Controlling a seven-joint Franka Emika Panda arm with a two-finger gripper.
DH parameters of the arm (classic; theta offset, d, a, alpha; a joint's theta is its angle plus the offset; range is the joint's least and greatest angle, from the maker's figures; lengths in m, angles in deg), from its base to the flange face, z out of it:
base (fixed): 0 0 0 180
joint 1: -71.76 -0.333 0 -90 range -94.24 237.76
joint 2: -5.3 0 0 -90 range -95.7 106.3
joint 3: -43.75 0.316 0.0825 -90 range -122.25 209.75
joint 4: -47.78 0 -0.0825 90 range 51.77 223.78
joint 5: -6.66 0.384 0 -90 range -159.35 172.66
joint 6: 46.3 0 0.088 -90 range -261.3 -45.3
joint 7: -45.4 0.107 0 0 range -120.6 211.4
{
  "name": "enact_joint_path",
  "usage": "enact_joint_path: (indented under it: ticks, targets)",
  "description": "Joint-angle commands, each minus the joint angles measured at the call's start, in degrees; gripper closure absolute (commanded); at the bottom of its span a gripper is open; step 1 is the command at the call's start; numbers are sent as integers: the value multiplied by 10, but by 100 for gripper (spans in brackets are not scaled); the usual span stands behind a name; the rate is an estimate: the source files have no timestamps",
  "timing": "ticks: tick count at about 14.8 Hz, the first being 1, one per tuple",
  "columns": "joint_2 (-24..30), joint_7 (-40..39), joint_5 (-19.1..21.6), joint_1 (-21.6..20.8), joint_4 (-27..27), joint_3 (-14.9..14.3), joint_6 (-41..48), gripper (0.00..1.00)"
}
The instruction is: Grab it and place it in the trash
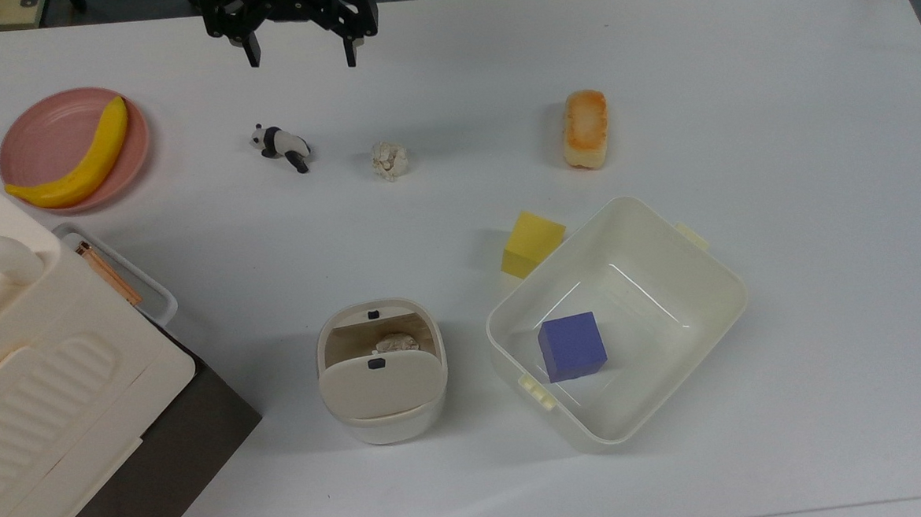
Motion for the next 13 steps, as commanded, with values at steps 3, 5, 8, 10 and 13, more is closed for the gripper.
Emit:
enact_joint_path:
  ticks: [3, 5, 8, 10, 13]
  targets:
    - [9, 10, -8, -7, 10, -3, 2, 0]
    - [8, 11, -7, -7, 12, -3, 1, 0]
    - [15, 11, -3, -11, 34, -1, -6, 0]
    - [41, 11, -2, -14, 95, 3, -54, 0]
    - [51, 10, -3, -34, 178, 3, -134, 0]
